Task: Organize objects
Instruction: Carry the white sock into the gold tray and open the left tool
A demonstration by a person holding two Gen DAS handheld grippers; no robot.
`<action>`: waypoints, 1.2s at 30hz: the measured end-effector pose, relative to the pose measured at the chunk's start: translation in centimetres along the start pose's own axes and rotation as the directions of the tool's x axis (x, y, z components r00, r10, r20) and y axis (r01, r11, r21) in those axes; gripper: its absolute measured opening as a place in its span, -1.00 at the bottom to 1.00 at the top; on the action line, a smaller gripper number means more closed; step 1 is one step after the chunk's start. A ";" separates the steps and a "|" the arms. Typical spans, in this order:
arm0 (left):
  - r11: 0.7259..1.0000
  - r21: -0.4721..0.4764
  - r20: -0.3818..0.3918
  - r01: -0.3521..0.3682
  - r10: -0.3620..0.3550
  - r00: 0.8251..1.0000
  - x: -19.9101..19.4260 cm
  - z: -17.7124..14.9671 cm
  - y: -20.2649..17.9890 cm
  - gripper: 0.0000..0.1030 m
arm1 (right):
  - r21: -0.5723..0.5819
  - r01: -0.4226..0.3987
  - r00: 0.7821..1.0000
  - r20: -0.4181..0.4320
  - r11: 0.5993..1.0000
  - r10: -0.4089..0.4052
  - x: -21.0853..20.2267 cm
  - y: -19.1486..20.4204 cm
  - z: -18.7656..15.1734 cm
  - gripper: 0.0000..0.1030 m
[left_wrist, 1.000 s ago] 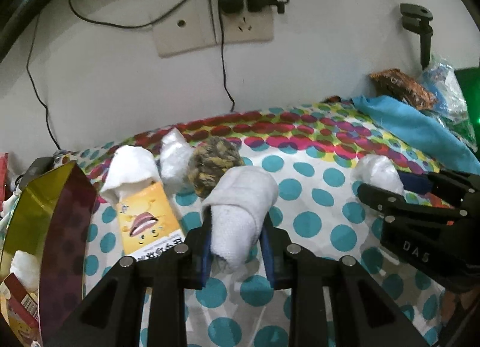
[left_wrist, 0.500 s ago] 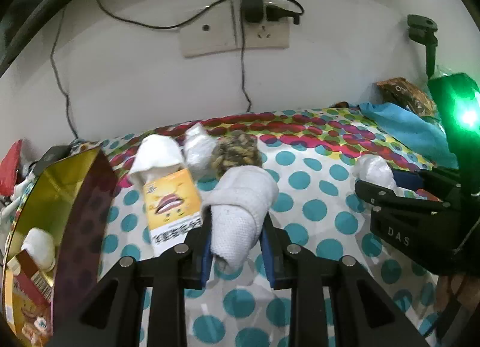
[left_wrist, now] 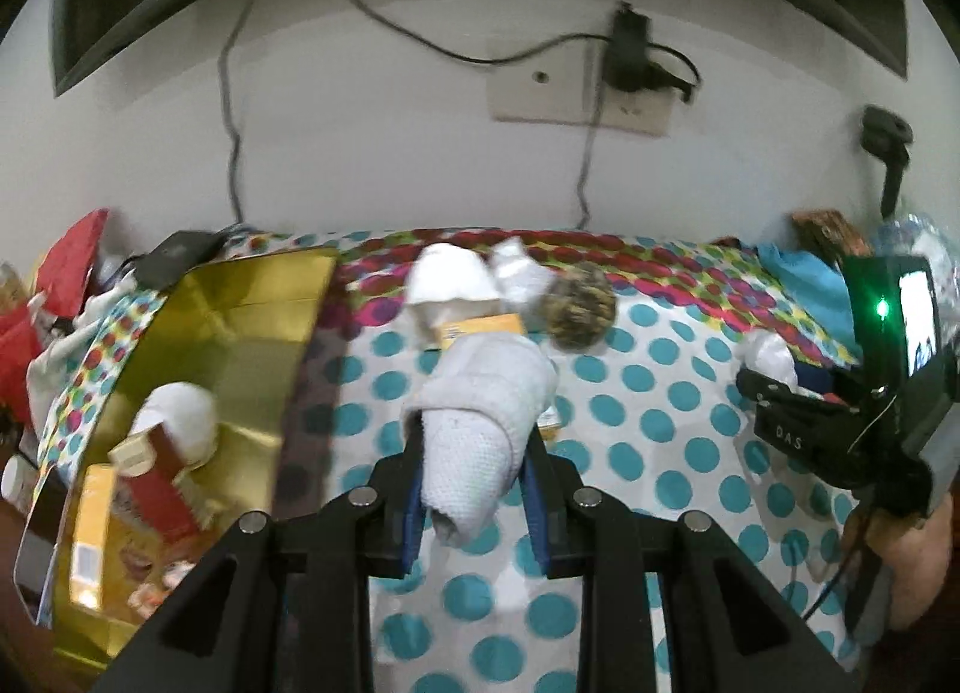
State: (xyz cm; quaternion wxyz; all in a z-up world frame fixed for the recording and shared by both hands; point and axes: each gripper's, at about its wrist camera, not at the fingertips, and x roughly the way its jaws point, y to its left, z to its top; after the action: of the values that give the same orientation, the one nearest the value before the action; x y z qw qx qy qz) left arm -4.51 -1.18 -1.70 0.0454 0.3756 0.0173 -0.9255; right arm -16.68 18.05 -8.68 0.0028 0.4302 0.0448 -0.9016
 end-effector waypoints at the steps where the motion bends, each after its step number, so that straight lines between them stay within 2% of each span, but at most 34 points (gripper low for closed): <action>1: 1.000 -0.011 -0.001 -0.008 0.008 1.000 -0.4 0.1 0.6 -0.47 | -0.001 0.001 1.000 0.000 1.000 -0.001 0.1 -0.2 0.0 -0.21; 7: 0.997 -0.075 0.007 -0.036 0.037 0.999 -3.2 0.7 5.1 -0.47 | 0.001 0.004 1.000 0.000 1.000 -0.004 -0.2 0.2 -0.1 -0.21; 9: 0.994 -0.103 -0.005 -0.024 0.024 1.000 -3.6 0.8 6.8 -0.47 | 0.001 0.005 1.000 0.000 1.000 -0.005 -0.2 0.2 -0.1 -0.21; 14: 0.988 -0.148 -0.045 -0.044 0.038 0.998 -3.1 0.0 9.7 -0.47 | 0.004 0.005 1.000 -0.001 1.000 -0.005 -0.1 0.2 -0.1 -0.20; 17: 0.984 -0.173 -0.060 -0.032 0.022 0.998 -2.6 -0.8 10.8 -0.47 | 0.001 0.009 1.000 -0.001 1.000 -0.009 -0.1 0.3 0.0 -0.20; 36: 0.990 -0.136 -0.136 -0.047 0.028 0.990 -0.1 -2.5 10.8 -0.46 | 0.004 0.014 1.000 -0.002 1.000 -0.014 -0.2 0.4 0.0 -0.20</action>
State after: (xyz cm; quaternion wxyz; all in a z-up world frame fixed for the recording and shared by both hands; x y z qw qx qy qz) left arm -1.68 -11.79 -3.43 0.0879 0.4328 0.0777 -0.8938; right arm -16.51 17.63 -8.52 -0.0047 0.4308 0.0458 -0.9013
